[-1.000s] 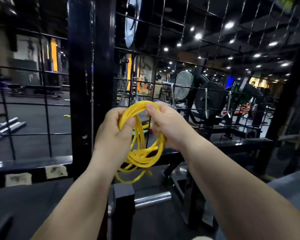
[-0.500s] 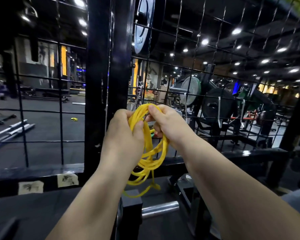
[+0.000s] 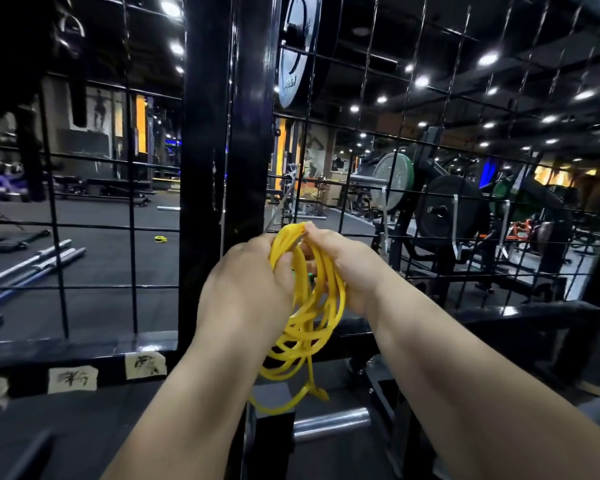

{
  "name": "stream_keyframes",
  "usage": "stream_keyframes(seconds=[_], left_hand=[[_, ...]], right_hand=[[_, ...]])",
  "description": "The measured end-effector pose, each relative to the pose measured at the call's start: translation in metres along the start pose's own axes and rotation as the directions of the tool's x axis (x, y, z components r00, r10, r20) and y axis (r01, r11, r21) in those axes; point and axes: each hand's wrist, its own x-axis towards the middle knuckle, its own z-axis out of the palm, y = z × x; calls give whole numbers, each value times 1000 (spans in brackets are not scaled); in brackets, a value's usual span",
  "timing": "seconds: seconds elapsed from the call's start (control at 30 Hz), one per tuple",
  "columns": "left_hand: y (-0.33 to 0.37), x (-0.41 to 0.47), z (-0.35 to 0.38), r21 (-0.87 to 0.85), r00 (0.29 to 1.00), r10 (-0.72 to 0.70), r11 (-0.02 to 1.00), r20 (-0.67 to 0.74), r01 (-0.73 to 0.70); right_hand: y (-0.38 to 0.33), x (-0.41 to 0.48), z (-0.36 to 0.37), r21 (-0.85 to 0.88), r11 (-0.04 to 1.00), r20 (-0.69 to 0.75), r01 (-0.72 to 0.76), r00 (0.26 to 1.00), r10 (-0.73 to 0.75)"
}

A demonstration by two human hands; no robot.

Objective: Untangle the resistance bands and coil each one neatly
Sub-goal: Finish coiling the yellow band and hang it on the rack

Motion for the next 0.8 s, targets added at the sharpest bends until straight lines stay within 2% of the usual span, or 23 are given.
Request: stream_keyframes(seconds=[0.13,0.37,0.53,0.63,0.8], left_hand=[[1,4,0,64,1000,4,998,26,-6],[0,5,3,140,999,30,990,15,-31],[-1,6,6,173,999,39,984,-2,-38],[-2,5,9,143,998,59,988,-5,-58],[3,7,16,-15,993,115,993,-25,-115]], right_hand=[[5,-2,-2,39,999,13,-12,1000,12],[7,0,1,-50,996,-105,71,992,-76],[11,-2,1,-32,997,-86,67,994,-70],[7,-9,1,-6,999,-42,52,998,-52],[-5,-15,-15,-74,994,-78,80,993,-85]])
